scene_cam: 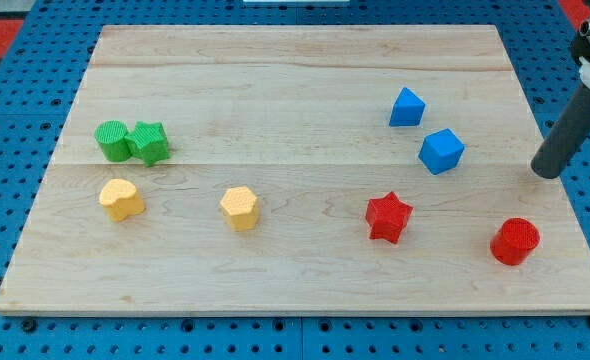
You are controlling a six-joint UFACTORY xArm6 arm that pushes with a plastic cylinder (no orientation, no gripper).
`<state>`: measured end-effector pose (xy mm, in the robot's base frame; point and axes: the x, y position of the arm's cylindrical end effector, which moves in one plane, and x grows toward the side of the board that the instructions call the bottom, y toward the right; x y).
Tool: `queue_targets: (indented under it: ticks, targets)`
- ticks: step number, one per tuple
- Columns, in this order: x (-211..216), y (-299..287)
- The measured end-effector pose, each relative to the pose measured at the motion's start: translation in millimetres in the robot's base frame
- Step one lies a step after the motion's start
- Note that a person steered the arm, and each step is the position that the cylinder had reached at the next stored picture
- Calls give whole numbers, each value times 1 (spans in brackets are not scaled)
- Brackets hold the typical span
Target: Place the blue cube at the center of the board
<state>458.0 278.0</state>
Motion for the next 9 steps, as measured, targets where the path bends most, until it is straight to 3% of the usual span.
queue_targets:
  ticks: [2,4,5,7,8,9]
  targets:
    - [-2,-3]
    - [-51,-86]
    - [-49,-157]
    - [-24,-144]
    - [-23,-104]
    - [18,-94]
